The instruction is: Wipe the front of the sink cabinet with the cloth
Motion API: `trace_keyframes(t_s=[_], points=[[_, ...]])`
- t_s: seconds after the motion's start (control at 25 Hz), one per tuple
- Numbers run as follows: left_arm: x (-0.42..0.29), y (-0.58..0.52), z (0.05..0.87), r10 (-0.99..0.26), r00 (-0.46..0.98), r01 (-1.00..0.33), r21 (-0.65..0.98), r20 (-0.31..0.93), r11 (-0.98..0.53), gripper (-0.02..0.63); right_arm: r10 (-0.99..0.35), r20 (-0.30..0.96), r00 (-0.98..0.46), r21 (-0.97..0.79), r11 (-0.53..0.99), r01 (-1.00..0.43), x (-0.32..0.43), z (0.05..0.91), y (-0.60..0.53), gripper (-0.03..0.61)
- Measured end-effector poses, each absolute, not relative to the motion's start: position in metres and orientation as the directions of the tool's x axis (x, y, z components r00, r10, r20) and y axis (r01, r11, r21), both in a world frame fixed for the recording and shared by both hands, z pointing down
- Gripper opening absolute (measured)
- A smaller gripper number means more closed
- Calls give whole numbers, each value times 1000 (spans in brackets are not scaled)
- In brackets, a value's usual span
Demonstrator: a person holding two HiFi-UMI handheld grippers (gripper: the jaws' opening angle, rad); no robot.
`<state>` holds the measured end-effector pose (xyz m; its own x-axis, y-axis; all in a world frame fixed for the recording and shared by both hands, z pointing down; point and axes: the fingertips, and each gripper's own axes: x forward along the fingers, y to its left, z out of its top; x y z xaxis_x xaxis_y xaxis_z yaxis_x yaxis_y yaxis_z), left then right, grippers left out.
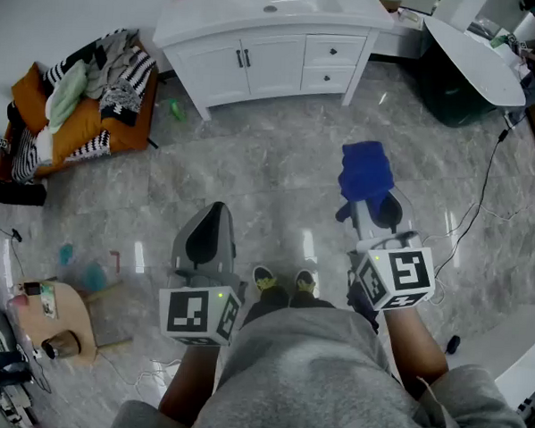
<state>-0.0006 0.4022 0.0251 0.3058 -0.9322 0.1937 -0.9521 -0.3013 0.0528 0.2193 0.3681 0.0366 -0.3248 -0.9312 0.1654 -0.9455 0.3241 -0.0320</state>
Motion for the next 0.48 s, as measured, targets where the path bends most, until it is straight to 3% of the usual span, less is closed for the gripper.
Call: trace_keyframes(t_s=[0.48], points=[[-44, 401, 25, -926, 320, -947, 41, 201, -319, 11, -938, 181, -296, -68, 288, -955, 181, 38, 364, 78]])
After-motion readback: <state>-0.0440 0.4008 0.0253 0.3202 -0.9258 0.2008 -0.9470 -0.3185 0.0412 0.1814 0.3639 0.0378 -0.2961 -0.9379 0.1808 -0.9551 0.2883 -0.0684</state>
